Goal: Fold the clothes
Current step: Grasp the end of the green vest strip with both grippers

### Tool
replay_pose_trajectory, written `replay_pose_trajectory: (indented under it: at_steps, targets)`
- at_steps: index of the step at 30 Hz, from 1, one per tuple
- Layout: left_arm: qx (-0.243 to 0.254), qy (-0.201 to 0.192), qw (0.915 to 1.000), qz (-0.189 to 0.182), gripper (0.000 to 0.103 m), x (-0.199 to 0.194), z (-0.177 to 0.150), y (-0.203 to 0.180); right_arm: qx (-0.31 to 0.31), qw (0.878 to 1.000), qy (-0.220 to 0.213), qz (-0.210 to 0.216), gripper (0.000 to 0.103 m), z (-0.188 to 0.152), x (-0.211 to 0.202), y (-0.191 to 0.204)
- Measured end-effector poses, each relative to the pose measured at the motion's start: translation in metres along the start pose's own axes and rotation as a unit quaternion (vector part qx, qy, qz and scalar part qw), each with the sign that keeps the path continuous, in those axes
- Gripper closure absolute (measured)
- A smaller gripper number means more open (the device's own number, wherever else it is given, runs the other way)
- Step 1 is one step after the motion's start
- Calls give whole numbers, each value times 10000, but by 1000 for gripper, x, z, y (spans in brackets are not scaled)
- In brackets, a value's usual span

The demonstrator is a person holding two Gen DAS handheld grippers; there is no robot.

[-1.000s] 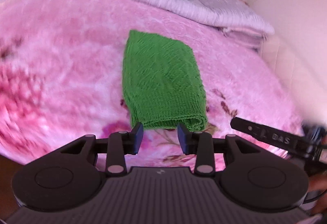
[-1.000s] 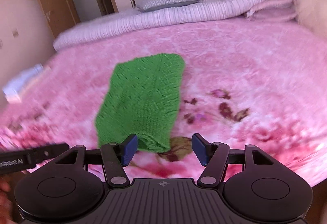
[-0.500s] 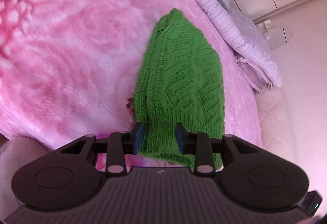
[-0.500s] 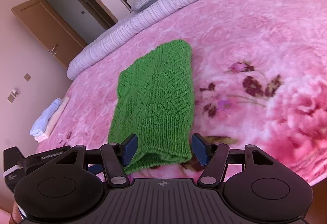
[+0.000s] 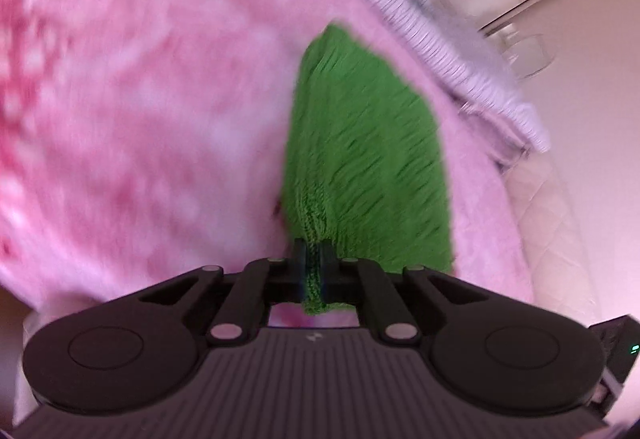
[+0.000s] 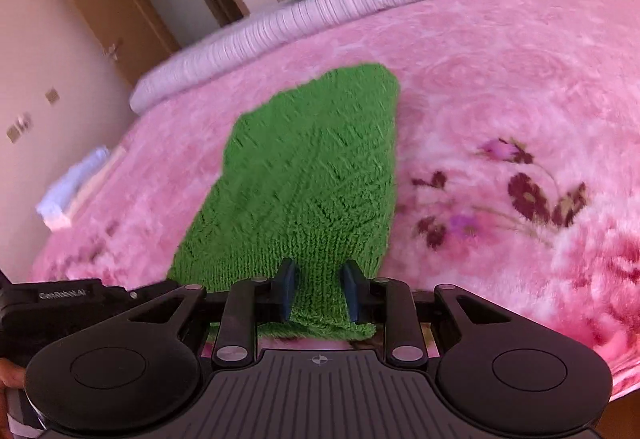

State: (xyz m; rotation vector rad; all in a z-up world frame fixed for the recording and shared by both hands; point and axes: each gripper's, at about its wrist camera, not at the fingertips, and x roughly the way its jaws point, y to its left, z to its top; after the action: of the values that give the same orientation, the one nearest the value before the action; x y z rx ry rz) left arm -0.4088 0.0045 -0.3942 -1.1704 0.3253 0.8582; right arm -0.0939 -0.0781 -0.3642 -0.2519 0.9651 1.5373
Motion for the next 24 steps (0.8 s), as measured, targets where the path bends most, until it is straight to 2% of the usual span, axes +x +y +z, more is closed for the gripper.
replay_pose_trajectory:
  at_steps: [3,5,8,10,15,17,18,19,21,24]
  targets:
    - [32,-19,10000,-13,97,4,0,-2,201,9997,106,116,71,-1,3,-12]
    - [149,55,9999,-61,94,0,9,-7,344,9992,161,127,54,3,0,-19]
    - [102,-22,9998,-150,90,-13,24,-8,631,9975,156,283,49,11,-8,-29]
    - [-2,-55,9995,-312,78,-18,35,-8,884,9954,59,360,47,17,-13,-37]
    - [-312,77,9977,-593,75,2,60,-3,1729,9835,-16,531,39,29,-8,-66]
    - [-601,169,9962,-603,73,17,69,5,2120,9746,-59,715,37,32,-4,-77]
    - [-797,212,9946,-623,69,24,72,10,2283,9703,-68,797,37,33,-1,-81]
    - [-1033,252,9919,-693,66,30,74,15,2400,9670,-48,852,36,34,2,-85]
    - [-1471,324,9851,-831,66,40,77,24,2561,9622,5,923,35,38,10,-89]
    - [-1687,330,9813,-862,65,52,82,30,2646,9590,106,1009,34,45,22,-89]
